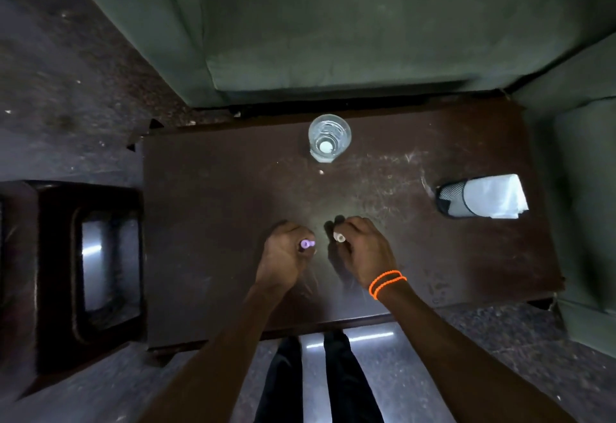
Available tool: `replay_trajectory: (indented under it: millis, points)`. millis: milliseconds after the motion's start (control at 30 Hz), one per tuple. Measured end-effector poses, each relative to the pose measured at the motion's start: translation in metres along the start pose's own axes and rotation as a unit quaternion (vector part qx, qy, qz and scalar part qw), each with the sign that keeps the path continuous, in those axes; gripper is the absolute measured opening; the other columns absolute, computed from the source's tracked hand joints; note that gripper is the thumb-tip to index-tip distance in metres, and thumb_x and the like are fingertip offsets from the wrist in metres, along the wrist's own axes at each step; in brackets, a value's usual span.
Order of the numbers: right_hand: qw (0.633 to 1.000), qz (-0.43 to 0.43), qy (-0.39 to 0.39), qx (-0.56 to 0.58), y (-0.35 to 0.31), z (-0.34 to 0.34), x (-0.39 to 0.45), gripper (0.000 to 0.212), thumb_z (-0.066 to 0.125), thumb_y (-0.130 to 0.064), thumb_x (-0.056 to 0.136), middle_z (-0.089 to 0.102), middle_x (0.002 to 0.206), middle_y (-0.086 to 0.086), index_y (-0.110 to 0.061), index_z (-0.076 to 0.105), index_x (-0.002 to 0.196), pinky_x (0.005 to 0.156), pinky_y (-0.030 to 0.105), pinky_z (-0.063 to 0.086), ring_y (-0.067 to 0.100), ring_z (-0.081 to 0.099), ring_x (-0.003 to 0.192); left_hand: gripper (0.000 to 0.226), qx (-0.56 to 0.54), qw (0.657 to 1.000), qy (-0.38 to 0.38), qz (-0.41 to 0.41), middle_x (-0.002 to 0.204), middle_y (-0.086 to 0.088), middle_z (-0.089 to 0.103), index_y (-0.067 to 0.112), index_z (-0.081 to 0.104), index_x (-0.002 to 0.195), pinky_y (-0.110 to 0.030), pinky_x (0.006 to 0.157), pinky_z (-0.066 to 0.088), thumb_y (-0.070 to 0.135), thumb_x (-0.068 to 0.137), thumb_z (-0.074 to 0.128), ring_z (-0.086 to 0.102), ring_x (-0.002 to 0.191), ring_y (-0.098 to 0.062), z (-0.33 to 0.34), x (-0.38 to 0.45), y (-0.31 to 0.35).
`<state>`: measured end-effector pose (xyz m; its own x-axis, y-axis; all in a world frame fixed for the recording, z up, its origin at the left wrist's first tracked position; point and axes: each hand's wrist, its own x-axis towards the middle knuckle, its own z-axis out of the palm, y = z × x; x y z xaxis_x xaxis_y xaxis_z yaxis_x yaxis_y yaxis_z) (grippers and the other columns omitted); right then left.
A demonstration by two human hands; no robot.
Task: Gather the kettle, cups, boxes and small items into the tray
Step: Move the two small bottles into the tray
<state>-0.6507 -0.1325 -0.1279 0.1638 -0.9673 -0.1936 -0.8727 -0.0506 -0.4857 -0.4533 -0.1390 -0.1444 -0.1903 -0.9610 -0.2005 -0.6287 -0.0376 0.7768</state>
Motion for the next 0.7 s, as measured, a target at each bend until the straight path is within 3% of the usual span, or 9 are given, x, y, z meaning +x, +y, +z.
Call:
replay_trajectory:
  millis: [167,233,300,433,567,700]
  points:
    - [0.999,-0.050,-0.004,0.003,-0.062,0.001,0.044,0.020,0.071,-0.010,0.074,0.067,0.095,0.005,-0.015,0.072,0.094,0.075,0.043,0.055,0.032,0.061,0.089,0.007,-0.022,0.994,0.102,-0.022,0.083,-0.002,0.075,0.014,0.079,0.083,-0.037,0.073,0.055,0.008,0.085,0.079,0.070,0.078,-0.023,-0.052,-0.001,-0.019]
    - [0.997,-0.082,-0.012,0.008,-0.094,0.006,0.064,0.017,0.070,-0.012,0.074,0.065,0.091,0.005,-0.017,0.071,0.090,0.074,0.042,0.053,0.032,0.061,0.086,0.013,-0.039,0.984,0.167,-0.055,0.087,-0.001,0.079,0.016,0.083,0.087,-0.031,0.075,0.057,0.005,0.080,0.082,0.073,0.081,-0.014,-0.081,-0.008,-0.030]
    - [0.992,-0.120,-0.023,0.017,-0.131,0.014,0.081,0.016,0.071,-0.014,0.075,0.063,0.091,0.003,-0.018,0.070,0.090,0.071,0.040,0.053,0.030,0.062,0.083,0.018,-0.062,0.967,0.227,-0.095,0.091,0.002,0.080,0.017,0.083,0.091,-0.022,0.075,0.057,0.006,0.077,0.084,0.070,0.084,-0.001,-0.114,-0.020,-0.043]
    - [0.976,-0.200,-0.058,0.066,-0.217,0.038,0.101,0.017,0.072,-0.010,0.076,0.060,0.094,0.002,-0.016,0.069,0.092,0.069,0.042,0.054,0.026,0.062,0.081,0.018,-0.109,0.925,0.331,-0.154,0.102,0.000,0.079,0.013,0.080,0.103,-0.021,0.082,0.058,0.015,0.085,0.083,0.072,0.091,-0.003,-0.182,-0.061,-0.076]
    - [0.949,-0.283,-0.091,0.107,-0.316,0.071,0.106,0.018,0.072,-0.002,0.073,0.060,0.091,0.005,-0.010,0.071,0.090,0.068,0.043,0.054,0.026,0.062,0.078,0.026,-0.106,0.878,0.415,-0.215,0.101,0.006,0.078,0.014,0.079,0.108,-0.008,0.079,0.054,0.019,0.083,0.084,0.070,0.087,0.011,-0.246,-0.114,-0.111]
    - [0.922,-0.345,-0.116,0.130,-0.411,0.105,0.096,0.022,0.074,0.004,0.067,0.061,0.089,0.008,-0.006,0.072,0.087,0.072,0.040,0.054,0.027,0.062,0.079,0.017,-0.084,0.837,0.481,-0.245,0.094,-0.002,0.080,0.016,0.079,0.104,-0.034,0.078,0.062,0.017,0.088,0.078,0.075,0.083,-0.009,-0.308,-0.167,-0.137]
